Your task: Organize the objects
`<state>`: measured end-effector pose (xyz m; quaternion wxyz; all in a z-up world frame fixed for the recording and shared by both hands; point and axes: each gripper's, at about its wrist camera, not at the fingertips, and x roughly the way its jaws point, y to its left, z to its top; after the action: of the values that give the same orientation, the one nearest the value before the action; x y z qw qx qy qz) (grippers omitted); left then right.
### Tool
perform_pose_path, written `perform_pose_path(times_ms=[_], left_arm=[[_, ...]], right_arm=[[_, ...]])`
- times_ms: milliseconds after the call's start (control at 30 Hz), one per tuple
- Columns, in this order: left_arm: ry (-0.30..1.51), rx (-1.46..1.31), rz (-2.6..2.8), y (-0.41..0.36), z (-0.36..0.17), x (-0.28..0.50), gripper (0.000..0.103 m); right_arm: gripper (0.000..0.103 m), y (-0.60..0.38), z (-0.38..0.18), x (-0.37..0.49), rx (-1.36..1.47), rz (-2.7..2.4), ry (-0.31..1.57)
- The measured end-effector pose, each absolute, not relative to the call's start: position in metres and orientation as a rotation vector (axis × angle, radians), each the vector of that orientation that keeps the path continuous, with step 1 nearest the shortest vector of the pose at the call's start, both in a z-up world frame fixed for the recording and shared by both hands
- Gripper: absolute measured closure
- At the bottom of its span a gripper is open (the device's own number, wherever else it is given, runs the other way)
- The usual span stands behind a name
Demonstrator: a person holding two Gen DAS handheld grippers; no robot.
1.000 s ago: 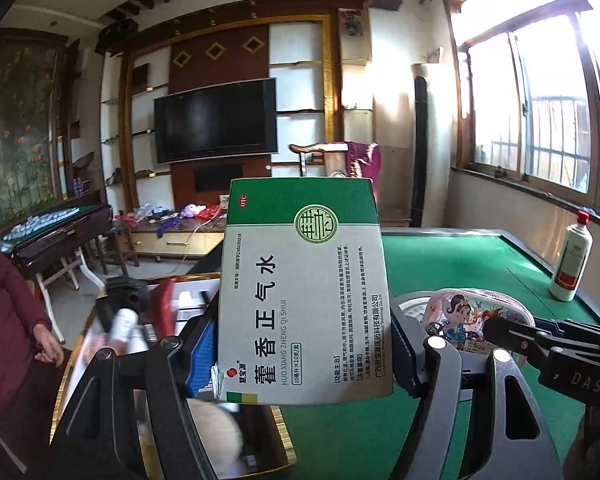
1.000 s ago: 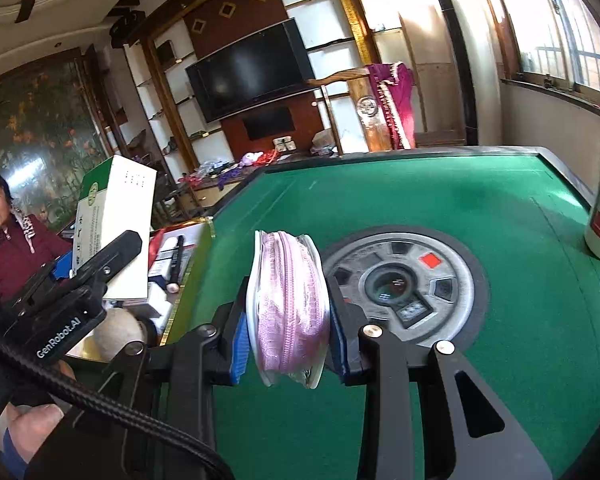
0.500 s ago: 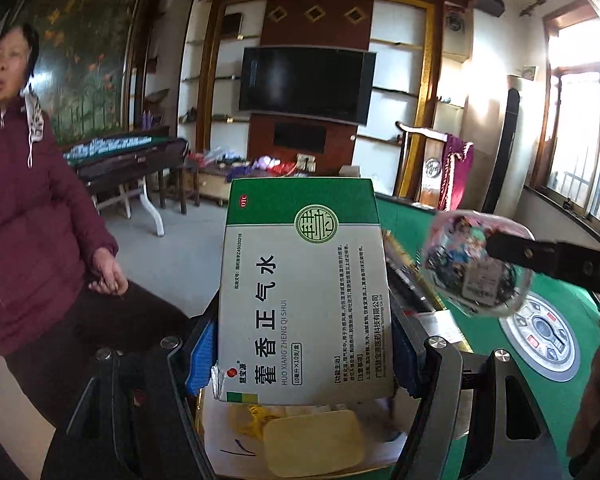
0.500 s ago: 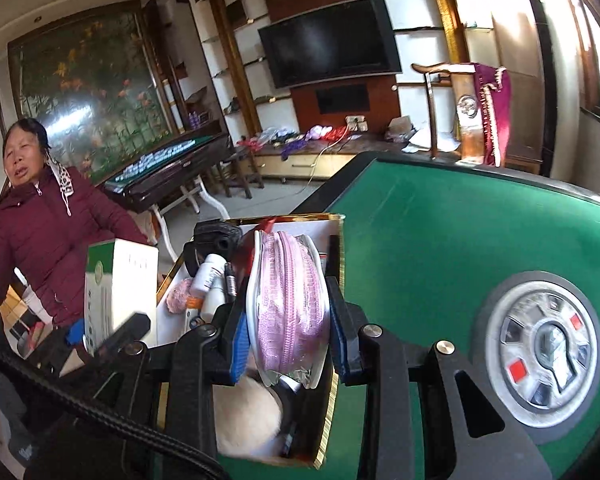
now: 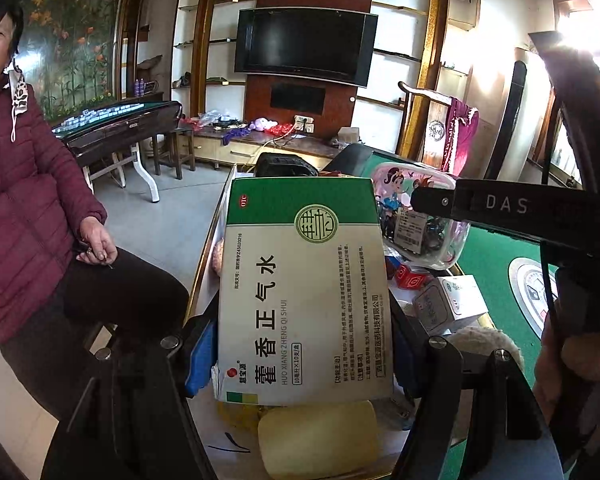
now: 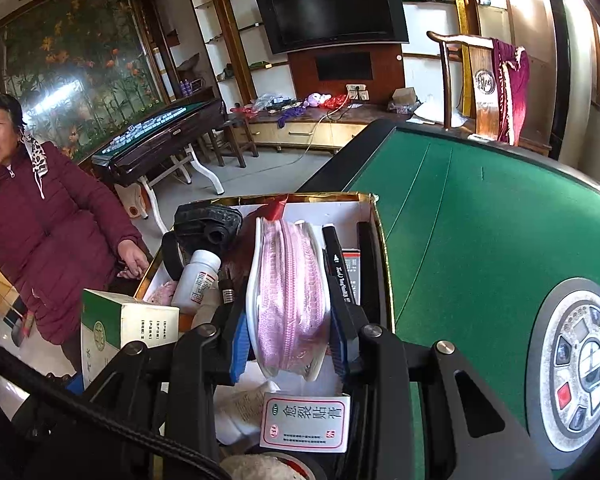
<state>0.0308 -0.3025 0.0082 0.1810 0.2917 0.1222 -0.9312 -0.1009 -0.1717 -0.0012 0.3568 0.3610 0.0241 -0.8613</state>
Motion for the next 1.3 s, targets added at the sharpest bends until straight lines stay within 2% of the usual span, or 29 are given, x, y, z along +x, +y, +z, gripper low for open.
perform_pose_path(times_ms=[433, 600, 800, 967, 1300], left_arm=[[0.316, 0.869, -2.606, -0.302, 0.003, 0.031, 0.036], [0.285, 0.889, -2.596, -0.300, 0.001, 0.028, 0.035], [0.246, 0.889, -2.577, -0.298, -0.001, 0.028, 0.032], [0.211, 0.839, -2.576, -0.296, 0.003, 0.031, 0.018], [0.186, 0.742, -2.581, -0.294, 0.011, 0.037, 0.015]], right_arm=[[0.071, -0.174, -0.008, -0.102, 0.997, -2.196, 0.044], [0.052, -0.176, -0.007, -0.094, 0.981, -2.213, 0.103], [0.036, -0.168, -0.003, -0.088, 0.973, -2.242, 0.105], [0.029, -0.161, 0.003, -0.084, 0.950, -2.271, 0.126], [0.023, -0.137, 0.019, -0.063, 0.845, -2.340, 0.170]])
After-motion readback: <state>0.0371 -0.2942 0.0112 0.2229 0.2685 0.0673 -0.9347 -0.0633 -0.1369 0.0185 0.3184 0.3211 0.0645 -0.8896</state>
